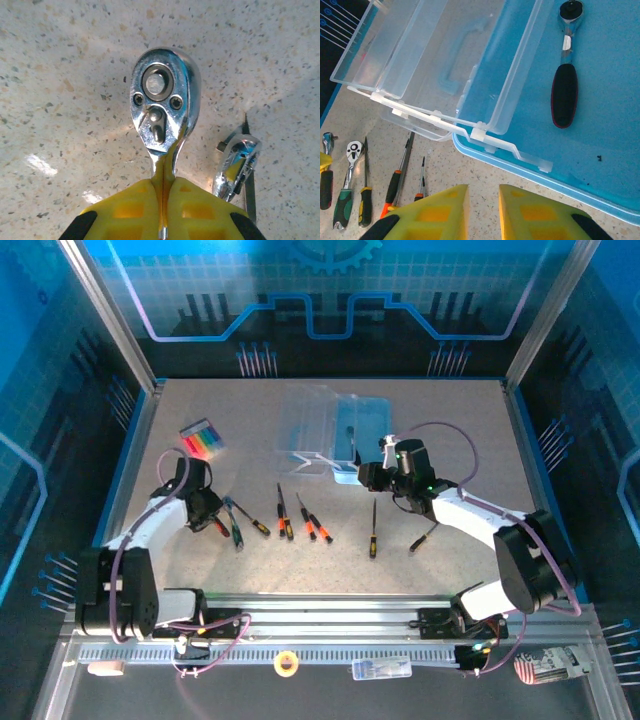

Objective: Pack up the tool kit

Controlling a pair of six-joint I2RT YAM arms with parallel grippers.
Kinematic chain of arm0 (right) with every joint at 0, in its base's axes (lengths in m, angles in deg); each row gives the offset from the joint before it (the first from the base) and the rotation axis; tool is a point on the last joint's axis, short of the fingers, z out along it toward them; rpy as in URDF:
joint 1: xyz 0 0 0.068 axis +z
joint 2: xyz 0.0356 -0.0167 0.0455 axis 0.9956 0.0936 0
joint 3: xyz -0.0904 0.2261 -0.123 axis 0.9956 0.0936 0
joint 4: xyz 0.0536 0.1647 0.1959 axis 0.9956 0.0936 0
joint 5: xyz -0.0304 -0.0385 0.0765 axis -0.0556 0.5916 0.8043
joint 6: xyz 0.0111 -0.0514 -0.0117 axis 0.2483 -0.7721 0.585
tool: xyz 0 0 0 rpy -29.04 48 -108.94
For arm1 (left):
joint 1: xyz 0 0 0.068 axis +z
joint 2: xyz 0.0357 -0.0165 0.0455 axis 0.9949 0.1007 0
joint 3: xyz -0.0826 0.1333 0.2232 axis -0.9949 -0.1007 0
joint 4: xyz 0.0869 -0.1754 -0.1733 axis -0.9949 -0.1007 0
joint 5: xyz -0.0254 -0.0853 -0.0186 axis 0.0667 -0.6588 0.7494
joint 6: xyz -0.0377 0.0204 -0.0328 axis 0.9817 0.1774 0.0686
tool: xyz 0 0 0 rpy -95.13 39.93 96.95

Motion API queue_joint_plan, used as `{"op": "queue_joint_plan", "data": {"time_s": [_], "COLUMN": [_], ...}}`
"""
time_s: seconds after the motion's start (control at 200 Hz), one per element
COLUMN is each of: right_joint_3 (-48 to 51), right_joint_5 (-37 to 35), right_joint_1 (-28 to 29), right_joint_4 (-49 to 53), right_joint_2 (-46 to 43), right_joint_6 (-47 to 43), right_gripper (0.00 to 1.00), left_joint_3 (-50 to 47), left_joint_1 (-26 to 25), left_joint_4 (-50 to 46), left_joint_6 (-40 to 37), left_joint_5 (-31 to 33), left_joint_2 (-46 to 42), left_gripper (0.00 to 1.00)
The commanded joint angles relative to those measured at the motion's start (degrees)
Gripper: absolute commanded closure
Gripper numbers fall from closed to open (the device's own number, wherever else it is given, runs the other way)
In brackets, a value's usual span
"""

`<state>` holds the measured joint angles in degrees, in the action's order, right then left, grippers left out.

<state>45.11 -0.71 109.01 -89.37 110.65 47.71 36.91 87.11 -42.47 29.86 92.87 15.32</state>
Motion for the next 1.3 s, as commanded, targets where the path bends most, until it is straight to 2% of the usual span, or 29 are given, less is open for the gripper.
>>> {"op": "queue_joint_plan", "data": {"time_s": [0.0, 0.16, 0.265, 0.305, 0.375, 0.505, 0.61, 0.765, 0.946, 1.026, 1.201, 1.296], "right_joint_3": [0.14, -0.02, -0.52, -0.85, -1.57, -4.96, -7.65, -12.65, -14.88, -16.0, -17.38, -17.66], "right_joint_5": [-0.62, 0.51, 1.72, 2.13, 2.1, 4.7, 8.64, 9.85, 14.1, 13.67, 12.79, 11.92], "right_joint_1": [1.11, 1.46, 2.39, 3.03, 4.63, 8.58, 12.56, 18.15, 19.22, 20.03, 20.19, 20.23], "right_joint_4": [0.25, 0.11, 0.24, 0.32, 0.76, 3.65, 6.93, 10.5, 9.86, 9.74, 8.11, 6.73], "right_joint_2": [-1.12, -1.56, -2.17, -2.43, -2.86, -3.74, -3.3, -1.98, 2.26, 4.54, 8.78, 10.07], "right_joint_6": [-0.39, -0.69, -1.94, -2.43, -2.87, -5.8, -8.44, -11.2, -8.72, -7.62, -4.38, -2.79], "right_gripper": [0.76, 0.76, 0.72, 0.68, 0.55, 0.41, 0.33, 0.25, 0.25, 0.27, 0.35, 0.42], "left_joint_3": [1.82, 3.7, 6.14, 7.21, 9.1, 12.56, 12.74, 13.21, 12.21, 11.75, 10.83, 10.24], "left_joint_1": [0.54, 0.49, -1.15, -2.78, -6.57, -14.76, -20.29, -25.48, -27.41, -27.85, -28.17, -28.29], "left_joint_4": [-2.84, -4.48, -4.81, -4.48, -3.35, 2.2, 11.61, 18.46, 22.49, 23.43, 23.55, 22.12], "left_joint_6": [-1.86, -1.52, -0.65, -0.21, 0.85, 1.83, 2.66, 5.0, 8.49, 9.64, 9.61, 8.19], "left_joint_5": [1.21, -1.03, -3.12, -3.52, -3.67, -6.43, -11.42, -12.84, -15.59, -16.58, -17.33, -16.74], "left_joint_2": [-3.69, -7.57, -9.54, -9.62, -9.27, -7.19, -5.33, -2.66, -1.69, -1.87, -3.47, -4.44], "left_gripper": [1.0, 1.0, 1.0, 1.0, 1.0, 1.0, 1.0, 1.0, 1.0, 1.0, 1.0, 1.0]}}
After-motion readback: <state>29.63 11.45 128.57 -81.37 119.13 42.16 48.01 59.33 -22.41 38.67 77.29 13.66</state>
